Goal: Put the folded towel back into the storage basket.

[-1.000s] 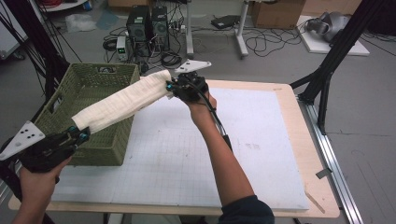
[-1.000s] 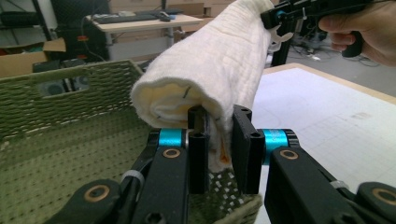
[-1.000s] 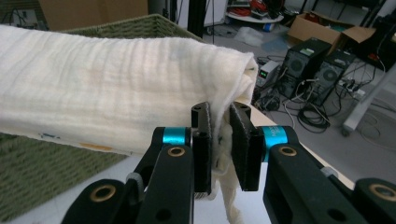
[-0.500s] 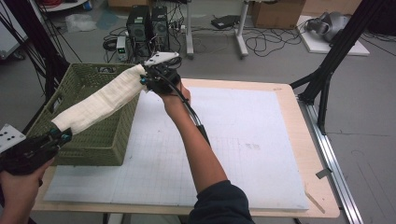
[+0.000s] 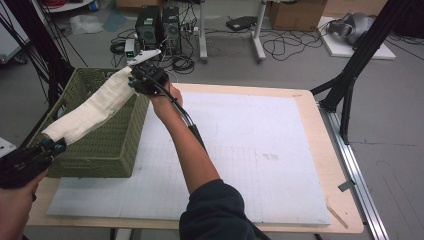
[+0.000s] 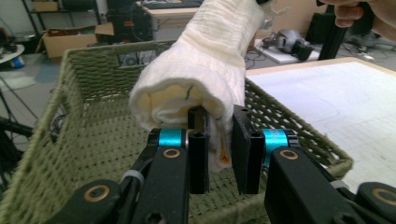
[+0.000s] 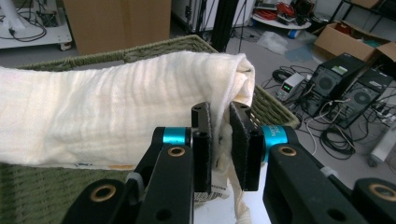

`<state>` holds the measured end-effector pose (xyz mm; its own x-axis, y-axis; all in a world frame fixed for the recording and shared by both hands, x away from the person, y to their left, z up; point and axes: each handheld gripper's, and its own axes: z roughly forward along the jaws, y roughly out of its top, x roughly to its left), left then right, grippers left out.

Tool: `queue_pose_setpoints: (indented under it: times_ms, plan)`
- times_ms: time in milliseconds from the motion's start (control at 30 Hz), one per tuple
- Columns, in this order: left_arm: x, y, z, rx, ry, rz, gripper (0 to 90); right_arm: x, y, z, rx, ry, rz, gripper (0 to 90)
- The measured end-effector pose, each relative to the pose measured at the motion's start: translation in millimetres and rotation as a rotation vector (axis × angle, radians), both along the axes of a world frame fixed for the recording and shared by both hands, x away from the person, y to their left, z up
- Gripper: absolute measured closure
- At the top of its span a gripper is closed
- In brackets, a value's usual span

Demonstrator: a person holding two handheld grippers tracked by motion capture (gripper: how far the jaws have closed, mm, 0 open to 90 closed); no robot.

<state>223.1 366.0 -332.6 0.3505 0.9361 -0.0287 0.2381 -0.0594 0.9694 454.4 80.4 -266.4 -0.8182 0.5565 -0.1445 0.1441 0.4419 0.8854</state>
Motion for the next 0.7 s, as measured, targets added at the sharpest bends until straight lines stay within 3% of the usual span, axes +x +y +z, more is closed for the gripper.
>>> queue_pose_setpoints:
  times_ms: [467,700]
  plan:
    - [3.7,13.8,-4.0,-0.006,0.013,0.047,77.8,13.9,39.8,-5.7,-0.011,0.016,0.004,79.9]
    - [5.5,18.1,-5.2,-0.006,0.018,0.062,77.7,16.2,54.0,-2.4,-0.011,0.0,0.0,79.9]
